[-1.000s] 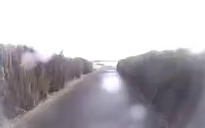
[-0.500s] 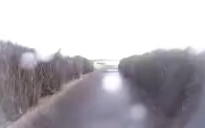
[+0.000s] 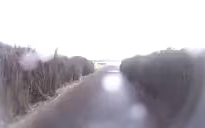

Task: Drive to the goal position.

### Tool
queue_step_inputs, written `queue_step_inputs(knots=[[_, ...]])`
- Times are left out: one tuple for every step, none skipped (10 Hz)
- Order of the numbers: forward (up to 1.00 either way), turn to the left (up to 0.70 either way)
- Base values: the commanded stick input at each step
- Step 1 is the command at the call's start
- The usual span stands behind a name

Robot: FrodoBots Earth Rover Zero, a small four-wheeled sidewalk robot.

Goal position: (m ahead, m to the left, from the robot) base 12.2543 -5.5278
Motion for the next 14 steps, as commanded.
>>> queue_step_inputs(knots=[[0.70,0.00],[0.70,0.00],[0.70,0.00],[0.70,0.00],[0.70,0.00],[0.70,0.00],[0.70,0.00],[0.70,0.00],[0.70,-0.12],[0.70,-0.35],[0.70,-0.35],[0.70,-0.35],[0.70,-0.32],[0.70,-0.09]])
